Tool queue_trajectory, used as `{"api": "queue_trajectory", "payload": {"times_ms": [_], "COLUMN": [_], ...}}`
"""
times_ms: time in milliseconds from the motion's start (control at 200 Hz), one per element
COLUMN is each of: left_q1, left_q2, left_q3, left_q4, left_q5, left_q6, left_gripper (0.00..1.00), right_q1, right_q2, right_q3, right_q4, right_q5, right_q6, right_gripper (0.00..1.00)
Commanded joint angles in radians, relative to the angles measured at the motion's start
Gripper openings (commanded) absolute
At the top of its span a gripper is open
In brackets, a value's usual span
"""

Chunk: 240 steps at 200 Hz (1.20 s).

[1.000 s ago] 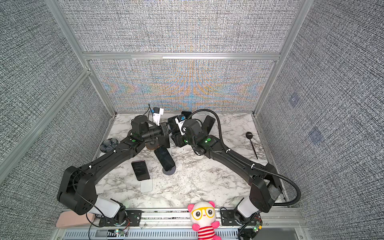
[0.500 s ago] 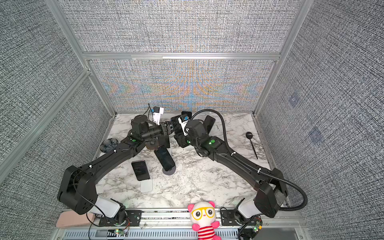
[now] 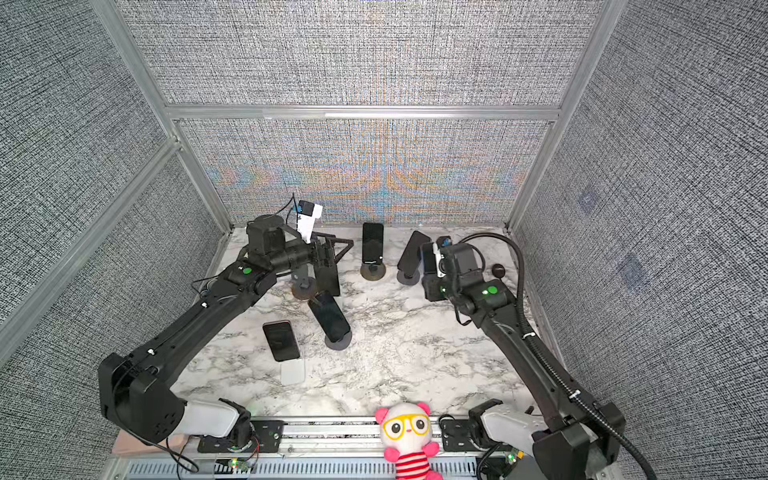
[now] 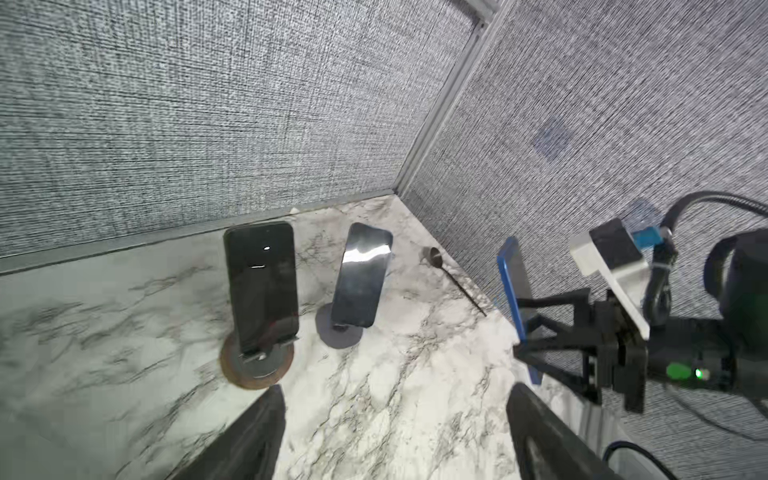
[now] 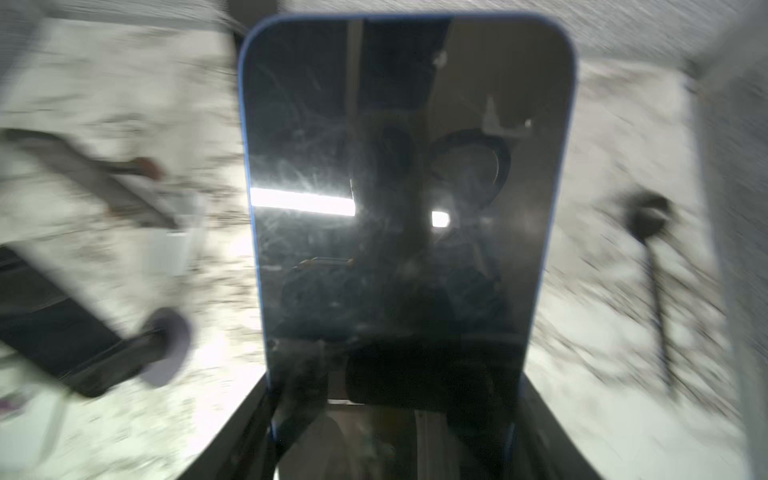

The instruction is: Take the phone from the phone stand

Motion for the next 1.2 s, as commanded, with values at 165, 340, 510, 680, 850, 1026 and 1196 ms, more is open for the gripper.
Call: {"api": "queue_trajectory", "payload": {"times_ms": [165, 340, 510, 680, 850, 1026, 1196], "left_q1": [0.0, 0.0, 0.0, 0.001, 0.002, 0.001, 0.001], "left_q2": [-0.045, -0.08, -0.123, -0.142, -0.155, -0.186, -0.189], "left_q3": [-0.071, -0.075, -0.106, -0.132, -0.141, -0.152, -0.15], "left_q4": [-0.187, -0.277, -0.305, -0.31, -0.333, -0.368, -0.417], "left_q5": [-0.087, -0.107, -0.121, -0.119, -0.125, -0.152, -0.159], "left_q6": [0.151, 0.198, 0.217, 0.21, 0.209, 0.208, 0.218], "left_gripper": [0.85, 0.89, 0.9, 0.9, 0.92, 0.96, 0.98], "right_q1": [-0.262, -0.376, -0.459, -0.495, -0.502, -0.508, -0.507], "right_q2": [0.156, 0.379, 0.566, 0.661, 0.739, 0.763, 0.773], "right_q3": [-0.095, -0.048, 0.035, 0.078, 0.125, 0.138, 0.149], "right_q4": [0.001, -0.011, -0.05, -0.023, -0.019, -0.025, -0.038], "right_q5": [0.006, -0.073, -0.145, -0.19, -0.156, -0.145, -0.146], "right_q6": [-0.174, -0.264, -0.331, -0.339, -0.345, -0.343, -0.342], "right_gripper": [0.0, 0.0, 0.0, 0.0, 0.0, 0.22, 0.31]}}
